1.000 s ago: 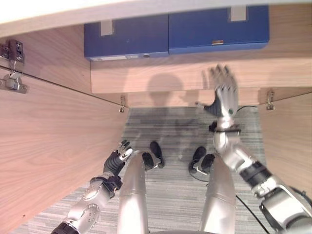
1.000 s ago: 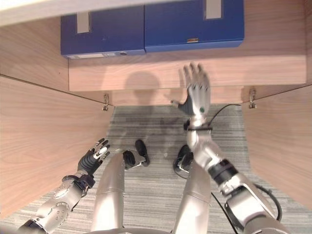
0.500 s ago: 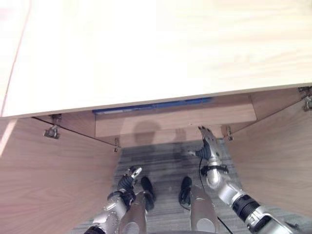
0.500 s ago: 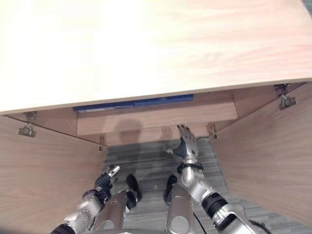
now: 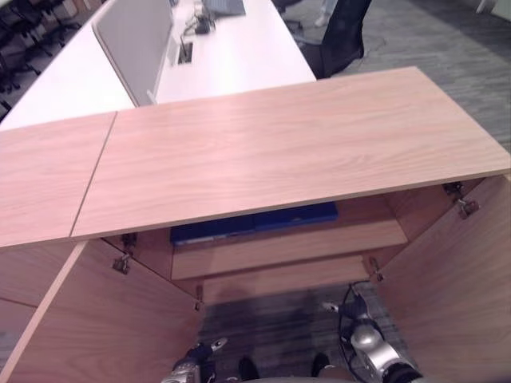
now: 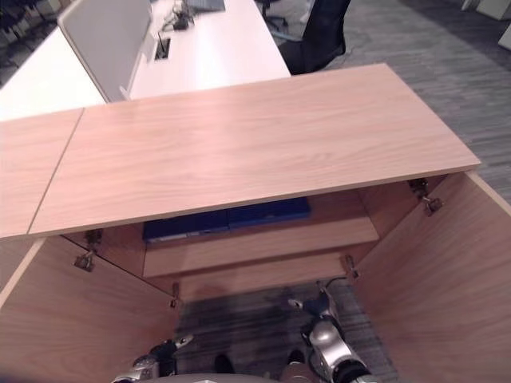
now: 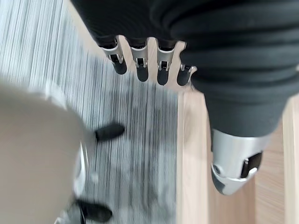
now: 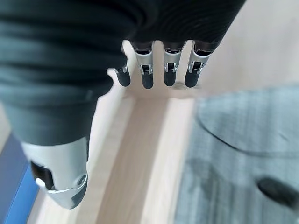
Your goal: Put the empty folder in the office cabinet
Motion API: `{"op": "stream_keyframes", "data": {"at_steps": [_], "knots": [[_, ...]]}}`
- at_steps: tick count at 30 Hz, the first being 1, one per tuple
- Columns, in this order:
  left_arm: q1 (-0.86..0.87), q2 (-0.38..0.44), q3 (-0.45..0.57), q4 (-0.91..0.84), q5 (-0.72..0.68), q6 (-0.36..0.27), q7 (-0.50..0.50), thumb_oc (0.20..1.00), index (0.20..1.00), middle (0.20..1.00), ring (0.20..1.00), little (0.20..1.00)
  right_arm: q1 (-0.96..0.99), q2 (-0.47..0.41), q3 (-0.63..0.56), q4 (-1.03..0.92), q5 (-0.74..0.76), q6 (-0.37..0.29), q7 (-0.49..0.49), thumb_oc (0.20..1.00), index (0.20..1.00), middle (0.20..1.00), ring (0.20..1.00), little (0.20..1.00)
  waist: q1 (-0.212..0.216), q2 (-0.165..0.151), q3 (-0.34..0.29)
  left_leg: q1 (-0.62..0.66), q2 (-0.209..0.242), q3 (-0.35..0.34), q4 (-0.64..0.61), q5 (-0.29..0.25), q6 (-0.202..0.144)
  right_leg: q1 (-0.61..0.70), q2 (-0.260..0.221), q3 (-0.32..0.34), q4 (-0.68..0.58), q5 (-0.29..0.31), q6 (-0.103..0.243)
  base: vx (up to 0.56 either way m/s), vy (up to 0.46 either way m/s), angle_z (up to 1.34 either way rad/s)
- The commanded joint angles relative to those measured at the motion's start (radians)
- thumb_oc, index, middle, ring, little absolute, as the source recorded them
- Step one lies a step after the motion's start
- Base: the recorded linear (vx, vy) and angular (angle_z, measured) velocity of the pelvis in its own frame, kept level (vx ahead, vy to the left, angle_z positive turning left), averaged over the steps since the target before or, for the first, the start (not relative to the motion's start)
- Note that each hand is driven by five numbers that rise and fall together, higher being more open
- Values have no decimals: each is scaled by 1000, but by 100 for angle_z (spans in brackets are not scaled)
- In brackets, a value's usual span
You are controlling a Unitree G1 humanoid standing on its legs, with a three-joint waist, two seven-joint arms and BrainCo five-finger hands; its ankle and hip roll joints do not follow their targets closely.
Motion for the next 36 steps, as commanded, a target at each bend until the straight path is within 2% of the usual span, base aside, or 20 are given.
{"op": "stream_keyframes", "data": {"at_steps": [1,3,6,7,8,12,14,15,18,19,20,21,22,23,24,26,29,34,36], "knots": [[-46,13,40,84,118,7,14,1000,1000,1000,1000,1000,-30,71,-77,157,249,-90,67,1000,1000,1000,1000,1000,-32,-33,25,-22,34,-109,-16,6,-46,-40,-48,208,82,59,91,-19,-205,31],[-46,22,42,97,134,8,15,1000,1000,1000,1000,1000,-23,79,-102,202,285,-93,77,1000,1000,1000,1000,1000,-35,-43,15,-20,31,-112,-16,4,-48,-13,-42,229,51,42,87,43,-135,38],[-35,49,72,151,191,24,-4,1000,1000,1000,1000,1000,-1,92,-157,325,358,-93,102,1000,1000,1000,1000,1000,-27,-74,-23,-13,43,-104,-16,12,-62,41,-10,251,-52,3,84,70,-252,12],[-30,66,94,170,205,35,-5,1000,1000,1000,1000,1000,10,99,-175,370,398,-98,112,1000,1000,1000,1000,1000,-28,-89,-36,-1,71,-88,-16,19,-79,44,24,276,-81,7,76,55,-287,-16],[-30,66,94,171,205,35,-6,1000,1000,1000,1000,1000,9,99,-175,370,398,-98,112,1000,1000,1000,1000,1000,-26,-88,-39,-4,73,-87,-16,20,-79,41,25,278,-82,10,75,87,-397,-29],[-24,74,114,176,206,32,-43,1000,1000,1000,1000,1000,61,92,-193,412,411,-88,143,1000,1000,1000,1000,1000,-51,-119,-56,34,149,-49,-16,40,-114,58,87,309,-104,1,42,52,-316,-38],[-22,73,113,173,201,31,-48,1000,1000,1000,1000,1000,69,86,-190,420,404,-87,144,1000,1000,1000,1000,1000,-57,-125,-58,41,163,-43,-16,44,-117,56,102,319,-101,-4,34,16,-240,-18],[-25,66,108,165,197,32,-54,1000,1000,1000,1000,1000,80,75,-186,415,398,-88,146,1000,1000,1000,1000,1000,-68,-138,-62,58,185,-25,-11,54,-119,57,129,342,-99,-10,19,25,-278,-29],[-23,58,106,163,188,28,-63,1000,1000,1000,1000,1000,79,63,-179,405,392,-89,149,1000,1000,1000,1000,1000,-74,-148,-62,62,194,-31,13,42,-112,42,153,381,-93,-9,9,-27,-176,-46],[-31,56,100,160,174,24,-65,1000,1000,1000,1000,1000,73,55,-179,398,399,-98,146,1000,1000,1000,1000,1000,-69,-151,-57,45,183,-81,32,38,-102,28,164,398,-83,-10,4,-80,-202,-94],[-47,58,98,177,164,22,-64,1000,1000,1000,1000,1000,75,47,-190,375,412,-116,142,1000,1000,1000,1000,1000,-62,-161,-55,8,119,-238,38,4,-74,11,191,446,-69,-10,-5,-64,-147,-110],[-47,58,98,177,164,22,-64,1000,1000,1000,1000,1000,75,47,-190,375,412,-116,142,1000,1000,1000,1000,1000,-62,-161,-57,5,120,-238,39,5,-75,8,192,446,-69,-9,-5,-27,-159,-114],[-53,67,106,187,160,27,-57,1000,1000,1000,1000,1000,90,36,-206,353,423,-123,141,1000,1000,1000,1000,1000,-51,-163,-52,-7,52,-368,47,-38,-47,5,219,499,-56,-10,-14,4,-55,-89],[-53,67,106,187,160,27,-57,1000,1000,1000,1000,1000,90,36,-206,353,423,-123,140,1000,1000,1000,1000,1000,-51,-163,-54,-10,52,-369,47,-37,-47,3,219,499,-56,-8,-14,12,-66,-160],[-52,69,107,188,159,31,-53,1000,1000,1000,1000,1000,104,31,-223,341,437,-128,137,1000,1000,1000,1000,1000,-46,-160,-51,-13,22,-412,55,-52,-38,6,233,526,-50,-8,-18,16,-16,-156],[-37,76,94,186,184,38,-50,1000,1000,1000,1000,1000,128,29,-269,309,481,-132,116,1000,1000,1000,1000,1000,-57,-159,-73,7,17,-398,27,-45,-39,12,247,557,-74,3,-20,52,-14,-100],[-4,85,106,200,236,55,-69,1000,1000,1000,1000,1000,165,-2,-330,215,491,-151,101,1000,1000,1000,1000,1000,-91,-157,-109,45,8,-363,-16,-51,-38,39,243,587,-136,26,-6,62,42,-50],[11,76,128,191,274,62,-72,1000,1000,1000,1000,1000,186,-104,-400,-110,361,-175,38,1000,1000,1000,1000,1000,-130,-136,-121,75,-7,-298,-16,-81,-31,60,228,636,-166,55,20,15,95,-47],[12,69,126,185,281,58,-76,1000,1000,1000,1000,1000,171,-135,-427,-141,328,-173,35,1000,1000,1000,1000,1000,-134,-125,-122,78,-11,-290,-16,-86,-28,61,222,639,-169,56,25,-11,82,-22]]}}
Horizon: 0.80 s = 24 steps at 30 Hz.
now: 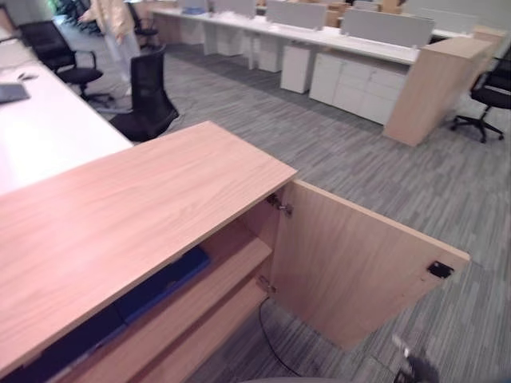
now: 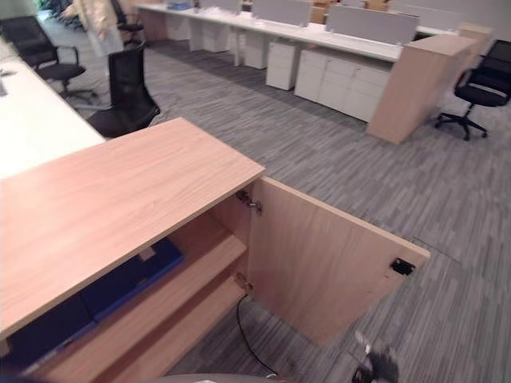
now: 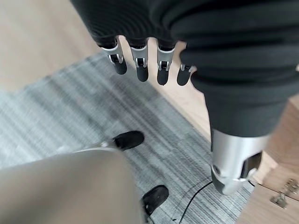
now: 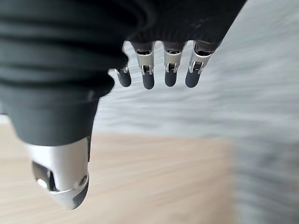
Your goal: Put the empty folder in the office cabinet
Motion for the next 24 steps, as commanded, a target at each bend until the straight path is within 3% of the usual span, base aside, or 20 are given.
{"op": "stream_keyframes", "data": {"at_steps": [1,17,24], "knots": [[-26,17,23,40,49,-13,-5,1000,1000,1000,1000,1000,-55,-29,-78,69,-76,-33,-35,1000,1000,1000,1000,1000,26,-42,11,-15,-26,52,4,-37,9,34,-9,-50,-54,9,58,-10,32,-3],[-16,2,22,41,66,-8,1,1000,1000,1000,1000,1000,-124,-144,-196,-125,-183,-32,-114,1000,1000,1000,1000,1000,42,-17,15,-6,-39,53,4,-49,19,43,-19,-40,-70,11,64,-2,22,-5],[-10,16,11,44,80,-22,-8,1000,1000,1000,1000,1000,-235,-312,-178,-127,-203,-48,-44,1000,1000,1000,1000,1000,62,-17,26,-8,-42,51,4,-47,19,44,-25,-46,-77,12,68,0,0,0]]}}
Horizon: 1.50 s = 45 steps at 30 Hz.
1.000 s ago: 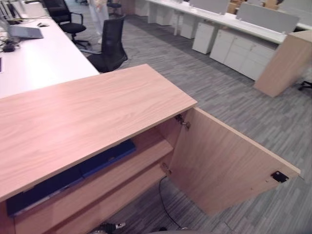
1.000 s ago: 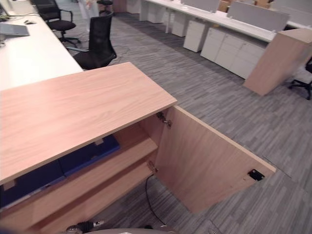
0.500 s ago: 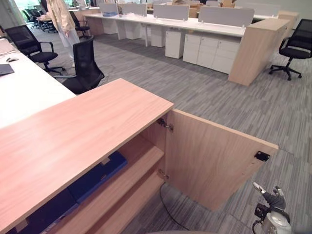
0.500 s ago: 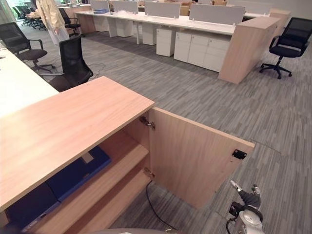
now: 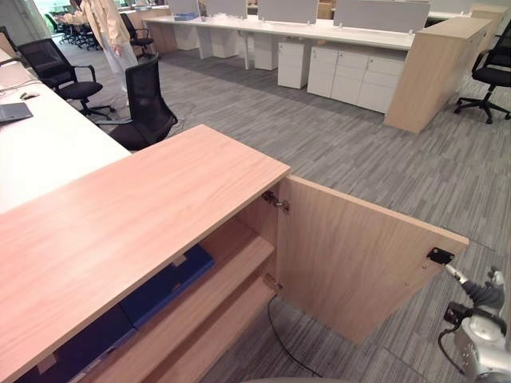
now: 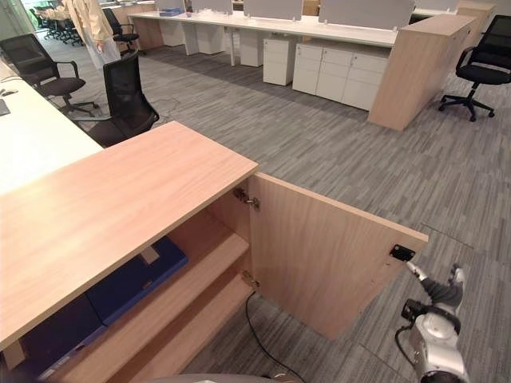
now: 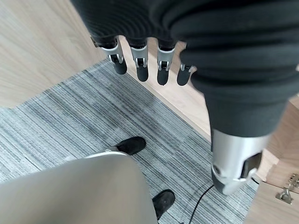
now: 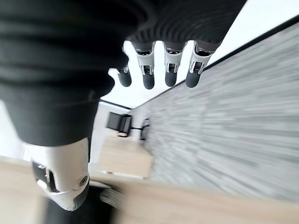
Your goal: Put the empty folder in the office cabinet
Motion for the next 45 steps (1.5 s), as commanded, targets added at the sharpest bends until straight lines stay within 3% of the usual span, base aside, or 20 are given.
{"op": "stream_keyframes", "data": {"at_steps": [1,2,4,9,11,14,17,18,23,26,34,39,45], "knots": [[-32,47,9,50,37,-17,-3,1000,1000,1000,1000,1000,-73,-56,-37,-38,-41,-64,41,1000,1000,1000,1000,1000,31,-68,-6,-3,-44,28,12,-41,15,54,-25,-53,-68,0,60,0,0,0],[-28,54,4,53,42,-20,-9,1000,1000,1000,1000,1000,-111,-99,-8,-49,-34,-69,83,1000,1000,1000,1000,1000,38,-71,-3,-4,-45,29,12,-41,15,54,-26,-54,-69,2,62,0,0,0],[-26,56,4,54,45,-21,-13,1000,1000,1000,1000,1000,-129,-114,11,-50,-18,-77,105,1000,1000,1000,1000,1000,41,-71,-2,-3,-45,30,12,-40,15,54,-26,-54,-70,2,63,-5,-8,-5],[-3,78,3,65,58,-26,-38,1000,1000,1000,1000,1000,-229,-169,142,-63,117,-94,271,1000,1000,1000,1000,1000,65,-78,-1,0,-44,38,12,-37,11,57,-27,-56,-78,7,64,1,-4,-2],[2,79,2,68,59,-27,-43,1000,1000,1000,1000,1000,-245,-163,162,-55,179,-99,308,1000,1000,1000,1000,1000,68,-79,0,0,-43,38,12,-37,11,59,-27,-56,-80,8,64,3,-9,-4],[16,90,-15,74,62,-28,-59,1000,1000,1000,1000,1000,-313,-143,240,-38,407,-86,442,1000,1000,1000,1000,1000,85,-85,-1,0,-42,34,12,-33,7,64,-29,-61,-89,8,63,2,-17,-5],[20,92,-17,74,63,-29,-65,1000,1000,1000,1000,1000,-328,-146,258,-34,443,-80,465,1000,1000,1000,1000,1000,87,-86,-1,1,-42,32,12,-32,5,67,-30,-64,-91,8,63,4,-16,-9],[33,101,-24,74,74,-31,-80,1000,1000,1000,1000,1000,-354,-130,305,-58,532,-70,531,1000,1000,1000,1000,1000,97,-87,-1,0,-40,26,12,-28,2,70,-33,-76,-93,6,62,0,0,0],[52,118,-13,76,102,-36,-99,1000,1000,1000,1000,1000,-349,-64,387,-143,608,-42,621,1000,1000,1000,1000,1000,109,-85,3,-2,-38,25,12,-23,-1,70,-35,-85,-98,8,59,-13,-8,-9],[53,127,-8,72,120,-37,-111,1000,1000,1000,1000,1000,-295,-7,472,-181,589,1,652,1000,1000,1000,1000,1000,114,-87,6,-5,-35,26,12,-19,-4,69,-35,-90,-101,12,57,-25,-5,-11],[-10,148,-24,31,114,-48,-144,1000,1000,1000,1000,1000,-242,-161,697,-188,316,128,755,1000,1000,1000,1000,1000,105,-94,11,-13,-32,14,12,-14,-12,71,-41,-113,-106,14,54,-9,-1,-7],[-14,151,-38,18,108,-55,-150,1000,1000,1000,1000,1000,-219,-195,761,-164,236,162,788,1000,1000,1000,1000,1000,108,-95,14,-18,-32,-2,12,-10,-13,73,-46,-129,-106,12,52,-7,6,6],[-6,144,-65,-8,99,-64,-146,1000,1000,1000,1000,1000,-163,-165,878,-235,209,214,847,1000,1000,1000,1000,1000,123,-96,28,-24,-33,-24,12,-8,-13,73,-49,-149,-104,7,46,-14,12,8]]}}
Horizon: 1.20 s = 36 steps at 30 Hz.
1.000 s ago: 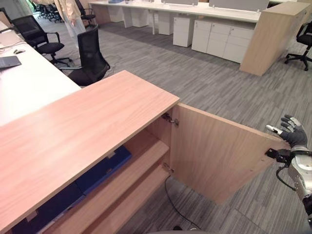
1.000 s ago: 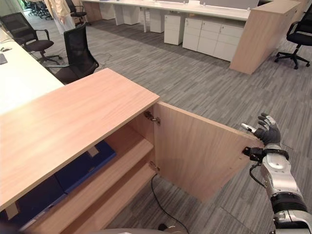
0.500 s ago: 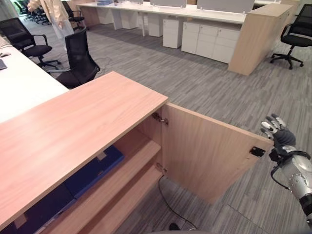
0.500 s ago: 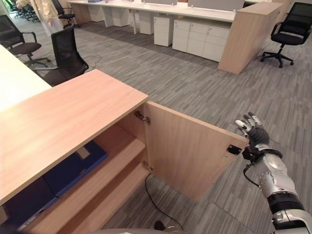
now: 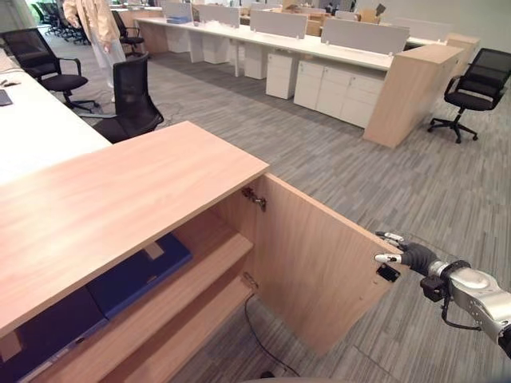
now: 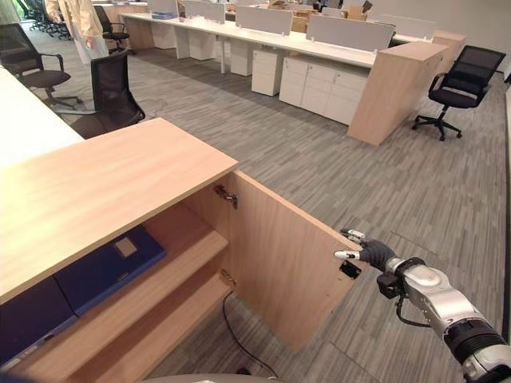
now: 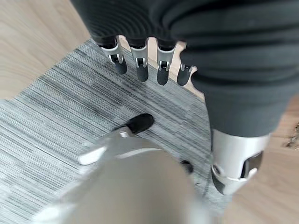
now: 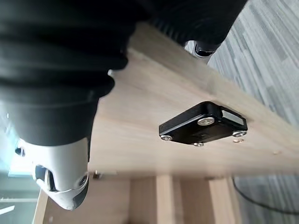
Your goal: Put the empty folder in the office cabinet
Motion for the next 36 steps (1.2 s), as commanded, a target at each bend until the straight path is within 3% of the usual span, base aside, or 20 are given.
{"op": "stream_keyframes", "data": {"at_steps": [1,4,14,20,27,33,34,35,36], "knots": [[-40,28,-21,-17,4,-24,3,1000,1000,1000,1000,1000,30,186,240,-64,-44,72,105,1000,1000,1000,1000,1000,87,-12,49,19,-80,15,13,-12,11,77,-45,-4,21,-98,50,-5,17,4],[-26,19,-27,-23,-6,-31,6,1000,1000,1000,1000,1000,41,215,280,-105,0,77,109,1000,1000,1000,1000,1000,99,-13,55,15,-81,8,13,-9,11,80,-47,-11,17,-98,48,-8,14,7],[-4,-11,-22,-24,-41,-31,40,1000,1000,1000,1000,1000,60,458,307,-41,105,42,26,1000,1000,1000,1000,1000,132,-23,64,5,-74,-21,13,5,6,88,-41,-40,7,-105,31,-10,-13,12],[-4,-4,-6,-11,-61,-25,54,1000,1000,1000,1000,1000,22,546,348,-45,161,38,10,1000,1000,1000,1000,1000,155,-38,72,-10,-63,-48,13,19,-1,85,-36,-70,5,-111,22,-18,-51,40],[23,-3,26,10,-111,-16,64,1000,1000,1000,1000,1000,-34,677,399,-91,346,20,-2,1000,1000,1000,1000,1000,207,-65,96,-43,-48,-143,13,53,-14,82,-23,-144,17,-132,4,-13,-91,71],[21,6,37,24,-131,-10,69,1000,1000,1000,1000,1000,-6,705,377,-43,401,21,-21,1000,1000,1000,1000,1000,238,-78,111,-67,-32,-216,13,77,-33,87,-9,-209,28,-153,-4,-9,-138,48],[-48,12,-37,-207,-150,19,72,1000,1000,1000,1000,1000,0,684,347,-190,457,12,-82,1000,1000,1000,1000,1000,249,-68,126,-73,-24,-223,18,82,-31,89,-3,-224,31,-158,-7,-31,-120,42],[-41,-33,-72,-174,-161,5,70,1000,1000,1000,1000,1000,36,714,360,-140,444,76,-69,1000,1000,1000,1000,1000,258,-70,136,-79,-23,-240,26,87,-36,93,-1,-239,33,-163,-12,-67,-174,23],[-28,-65,-38,-109,-196,2,86,1000,1000,1000,1000,1000,40,708,355,-62,462,53,-60,1000,1000,1000,1000,1000,261,-72,142,-99,-29,-271,34,96,-45,88,-3,-268,35,-169,-12,-77,-128,39]]}}
